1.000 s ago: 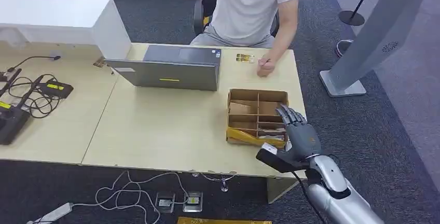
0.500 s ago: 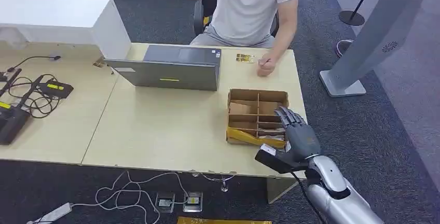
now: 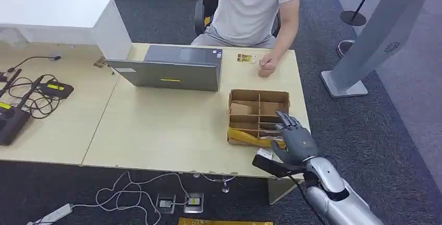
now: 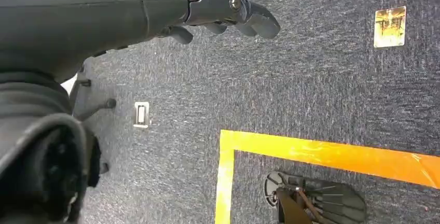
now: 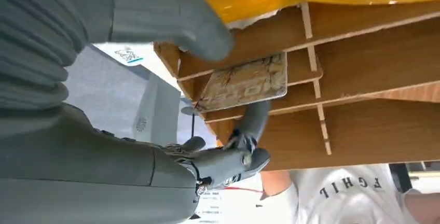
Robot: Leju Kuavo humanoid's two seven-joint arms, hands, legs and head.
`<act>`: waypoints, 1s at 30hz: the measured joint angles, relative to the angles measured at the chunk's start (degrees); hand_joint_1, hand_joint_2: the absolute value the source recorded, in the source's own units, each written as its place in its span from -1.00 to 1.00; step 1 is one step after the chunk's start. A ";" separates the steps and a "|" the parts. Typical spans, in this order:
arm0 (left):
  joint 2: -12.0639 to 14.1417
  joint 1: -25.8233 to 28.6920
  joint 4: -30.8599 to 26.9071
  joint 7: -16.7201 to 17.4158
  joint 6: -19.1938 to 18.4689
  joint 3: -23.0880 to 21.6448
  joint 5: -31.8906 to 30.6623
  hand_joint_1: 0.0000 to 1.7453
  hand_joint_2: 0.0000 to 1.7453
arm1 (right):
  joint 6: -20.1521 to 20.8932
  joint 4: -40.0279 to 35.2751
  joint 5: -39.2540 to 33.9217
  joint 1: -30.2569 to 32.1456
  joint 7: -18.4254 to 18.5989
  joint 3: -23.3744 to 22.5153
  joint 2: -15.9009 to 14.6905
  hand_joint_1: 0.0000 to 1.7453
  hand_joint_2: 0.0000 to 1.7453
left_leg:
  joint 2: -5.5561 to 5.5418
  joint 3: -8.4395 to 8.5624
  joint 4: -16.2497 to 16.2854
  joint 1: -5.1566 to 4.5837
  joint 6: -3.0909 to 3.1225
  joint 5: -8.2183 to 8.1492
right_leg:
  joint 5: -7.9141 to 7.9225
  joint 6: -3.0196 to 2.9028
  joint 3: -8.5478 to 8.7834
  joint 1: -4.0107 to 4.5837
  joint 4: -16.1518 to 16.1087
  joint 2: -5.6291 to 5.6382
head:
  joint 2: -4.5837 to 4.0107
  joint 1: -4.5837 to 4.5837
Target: Pass the card to the sensor for recognition and then transmit it.
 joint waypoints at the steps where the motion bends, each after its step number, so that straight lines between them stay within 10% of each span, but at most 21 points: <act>1: 0.00 0.00 0.00 0.00 0.00 0.00 0.00 -1.00 -1.00 | 0.13 -0.02 0.00 -0.11 0.00 0.04 0.05 1.00 1.00 | 0.00 0.00 0.00 0.00 0.00 0.00 | 0.00 0.00 0.00 0.00 0.00 0.00 | 0.00 0.00; 30: 0.00 0.00 0.00 0.00 0.02 0.00 0.00 -1.00 -1.00 | 3.02 -1.14 -0.55 -0.74 0.90 0.20 0.79 1.00 1.00 | 0.00 0.02 0.00 0.00 0.00 0.00 | 0.00 0.00 0.02 0.00 0.00 0.00 | 0.00 0.00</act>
